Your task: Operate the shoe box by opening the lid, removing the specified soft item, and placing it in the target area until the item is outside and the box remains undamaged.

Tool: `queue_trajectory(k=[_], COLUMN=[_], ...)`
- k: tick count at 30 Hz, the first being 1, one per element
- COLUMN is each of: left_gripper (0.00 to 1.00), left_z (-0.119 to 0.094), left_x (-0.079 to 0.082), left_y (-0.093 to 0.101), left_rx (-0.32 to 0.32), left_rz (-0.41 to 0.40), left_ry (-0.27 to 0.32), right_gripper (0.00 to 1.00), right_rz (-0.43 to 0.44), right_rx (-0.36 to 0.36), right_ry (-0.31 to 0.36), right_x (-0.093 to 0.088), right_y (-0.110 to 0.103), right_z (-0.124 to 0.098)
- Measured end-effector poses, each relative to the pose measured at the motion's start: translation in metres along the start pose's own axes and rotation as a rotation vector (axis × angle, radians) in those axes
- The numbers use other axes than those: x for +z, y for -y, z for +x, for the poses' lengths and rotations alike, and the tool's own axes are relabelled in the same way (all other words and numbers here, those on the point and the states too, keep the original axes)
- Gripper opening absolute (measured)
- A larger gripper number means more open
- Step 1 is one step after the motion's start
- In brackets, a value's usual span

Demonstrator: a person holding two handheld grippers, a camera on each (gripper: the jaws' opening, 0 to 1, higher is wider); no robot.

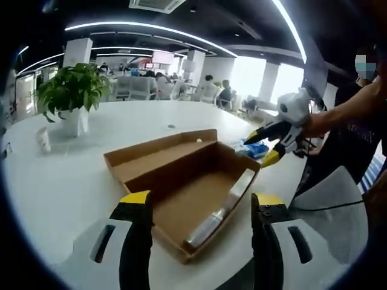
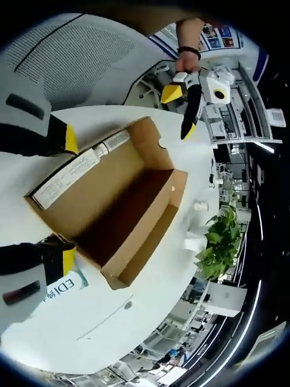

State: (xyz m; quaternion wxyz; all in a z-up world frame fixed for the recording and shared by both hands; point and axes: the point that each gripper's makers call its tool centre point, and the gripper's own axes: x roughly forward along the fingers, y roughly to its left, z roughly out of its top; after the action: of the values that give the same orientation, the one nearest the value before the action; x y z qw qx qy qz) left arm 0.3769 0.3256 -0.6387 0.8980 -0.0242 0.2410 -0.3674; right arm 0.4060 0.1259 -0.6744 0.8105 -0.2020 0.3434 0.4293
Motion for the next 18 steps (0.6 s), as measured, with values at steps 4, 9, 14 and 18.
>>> queue_trajectory(k=[4, 9, 14, 18], left_gripper=[0.66, 0.66, 0.65, 0.65], left_z=[0.0, -0.001, -0.003, -0.004], left_x=[-0.002, -0.002, -0.004, -0.005], left_y=[0.0, -0.001, -0.004, -0.005], left_rx=[-0.003, -0.006, -0.001, 0.0], left_rz=[0.001, 0.006, 0.002, 0.003], left_ry=[-0.005, -0.008, -0.01, -0.013], right_gripper=[0.56, 0.57, 0.57, 0.56], right_rz=[-0.015, -0.078, -0.127, -0.171], right_rx=[0.011, 0.043, 0.071, 0.098], right_ry=[-0.002, -0.051, -0.089, -0.118], right_x=[0.009, 0.008, 0.01, 0.01], right_y=[0.005, 0.007, 0.008, 0.008], right_z=[0.002, 0.007, 0.011, 0.016])
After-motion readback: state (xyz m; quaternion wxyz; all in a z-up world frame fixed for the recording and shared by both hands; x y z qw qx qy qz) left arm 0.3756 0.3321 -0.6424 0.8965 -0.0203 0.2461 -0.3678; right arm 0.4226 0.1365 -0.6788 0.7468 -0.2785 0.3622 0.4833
